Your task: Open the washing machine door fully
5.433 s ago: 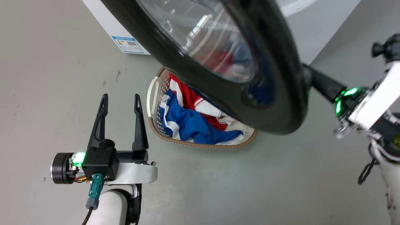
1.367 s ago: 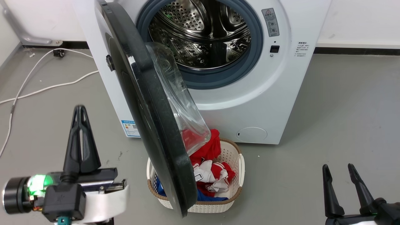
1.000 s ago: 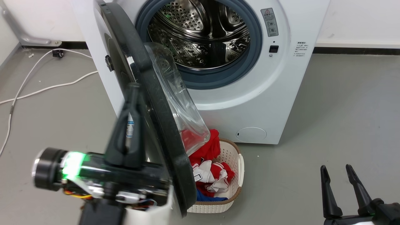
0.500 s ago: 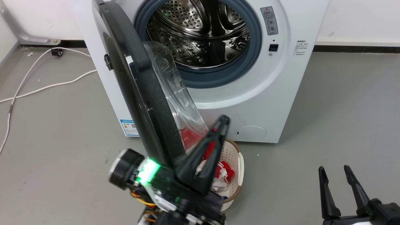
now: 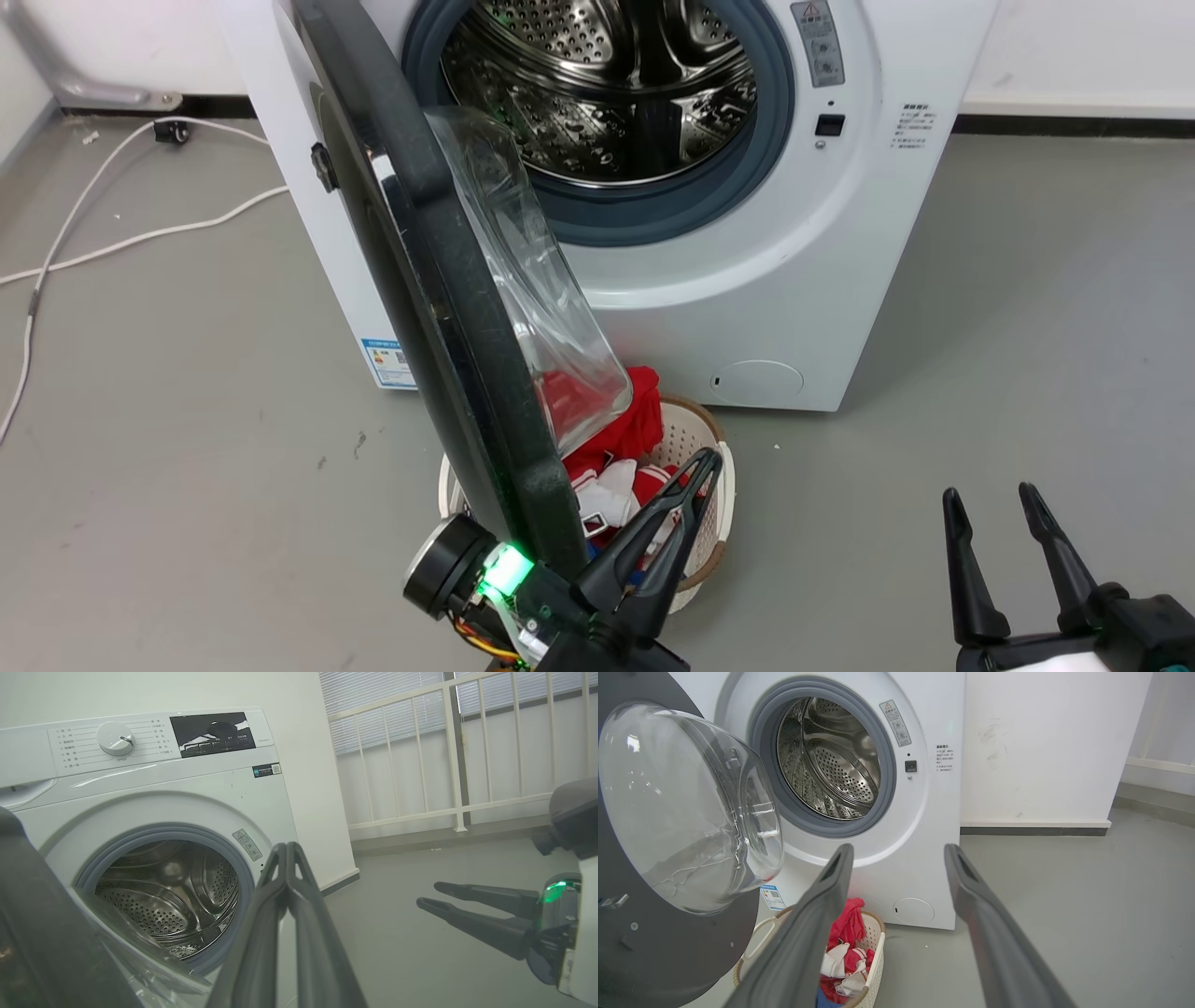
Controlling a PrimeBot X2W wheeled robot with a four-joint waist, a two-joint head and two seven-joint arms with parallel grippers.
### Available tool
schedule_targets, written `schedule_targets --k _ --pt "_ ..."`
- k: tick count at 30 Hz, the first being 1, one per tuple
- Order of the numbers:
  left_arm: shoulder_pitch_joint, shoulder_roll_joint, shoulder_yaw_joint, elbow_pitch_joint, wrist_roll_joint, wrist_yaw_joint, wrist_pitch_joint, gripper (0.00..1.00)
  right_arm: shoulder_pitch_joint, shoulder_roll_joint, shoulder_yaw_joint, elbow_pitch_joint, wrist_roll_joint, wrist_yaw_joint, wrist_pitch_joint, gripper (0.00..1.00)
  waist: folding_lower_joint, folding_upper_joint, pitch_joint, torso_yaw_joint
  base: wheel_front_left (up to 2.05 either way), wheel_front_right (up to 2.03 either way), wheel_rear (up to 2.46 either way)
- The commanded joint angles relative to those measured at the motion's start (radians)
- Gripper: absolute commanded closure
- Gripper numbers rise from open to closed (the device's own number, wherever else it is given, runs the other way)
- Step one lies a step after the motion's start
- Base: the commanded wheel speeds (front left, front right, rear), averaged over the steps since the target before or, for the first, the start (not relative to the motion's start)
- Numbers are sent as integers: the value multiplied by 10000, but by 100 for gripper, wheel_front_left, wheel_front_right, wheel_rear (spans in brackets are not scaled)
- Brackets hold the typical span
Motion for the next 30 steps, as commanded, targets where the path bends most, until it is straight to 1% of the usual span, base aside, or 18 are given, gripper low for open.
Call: schedule_targets --k 1,12,15,23,30 --pt "94 49 47 203 -103 94 -24 100 -188 27 18 -6 -110 -2 -18 0 0 -1 113 4 0 0 0" --pt "286 46 218 1593 -551 284 -24 100 -423 27 54 124 -201 -2 -18 0 0 -1 406 63 0 0 0" --pt "394 4 367 1859 -661 401 -24 100 -442 27 65 178 -210 -2 -18 0 0 -1 415 95 0 0 0" --pt "640 -35 931 1950 -859 708 -24 100 -314 26 61 257 -127 -2 -18 0 0 -1 341 370 0 0 0" --pt "876 100 1572 1920 -977 991 10 100 -238 26 65 282 -88 -2 -18 0 0 -1 248 664 0 0 0"
